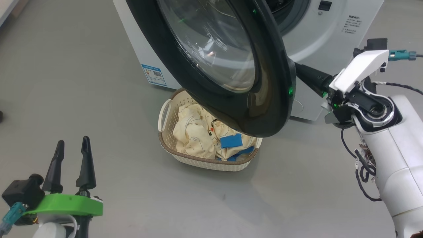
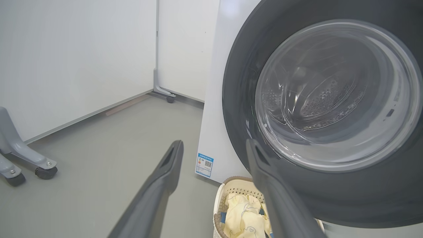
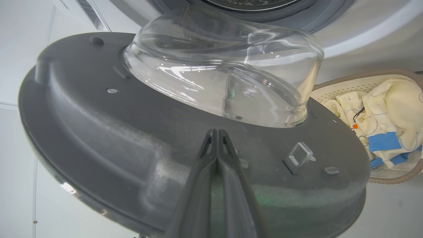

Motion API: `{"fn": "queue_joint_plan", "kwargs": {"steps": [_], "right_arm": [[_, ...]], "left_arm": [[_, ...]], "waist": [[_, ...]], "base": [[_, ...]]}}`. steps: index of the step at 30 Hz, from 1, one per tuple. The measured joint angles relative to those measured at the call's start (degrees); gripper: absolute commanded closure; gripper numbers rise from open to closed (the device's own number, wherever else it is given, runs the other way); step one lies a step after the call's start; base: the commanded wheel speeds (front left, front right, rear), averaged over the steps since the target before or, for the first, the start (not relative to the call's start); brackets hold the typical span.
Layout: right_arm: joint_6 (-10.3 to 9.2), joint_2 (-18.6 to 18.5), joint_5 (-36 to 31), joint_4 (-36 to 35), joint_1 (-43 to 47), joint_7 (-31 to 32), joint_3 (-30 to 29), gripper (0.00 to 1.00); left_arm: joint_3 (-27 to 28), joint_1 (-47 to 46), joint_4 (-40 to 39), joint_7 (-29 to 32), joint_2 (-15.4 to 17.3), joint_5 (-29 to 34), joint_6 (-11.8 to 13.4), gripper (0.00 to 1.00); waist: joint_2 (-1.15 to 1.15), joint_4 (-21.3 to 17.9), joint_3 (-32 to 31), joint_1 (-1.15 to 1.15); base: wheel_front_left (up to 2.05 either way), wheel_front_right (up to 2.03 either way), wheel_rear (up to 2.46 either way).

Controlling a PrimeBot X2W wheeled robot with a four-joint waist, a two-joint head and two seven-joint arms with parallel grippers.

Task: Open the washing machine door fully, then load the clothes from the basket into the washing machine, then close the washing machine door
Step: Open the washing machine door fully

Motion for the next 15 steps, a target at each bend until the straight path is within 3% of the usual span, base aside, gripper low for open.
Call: {"fn": "queue_joint_plan", "kwargs": {"steps": [15], "right_arm": [[0.0,1.3,2.1,-4.0,7.7,1.7,1.5,1.0]], "left_arm": [[-1.3,2.0,1.3,0.0,1.0,0.2,0.0,0.0]], "waist": [[0.0,3.4,-5.0,0.0]], "base": [[0.0,0.0,0.0]]}}
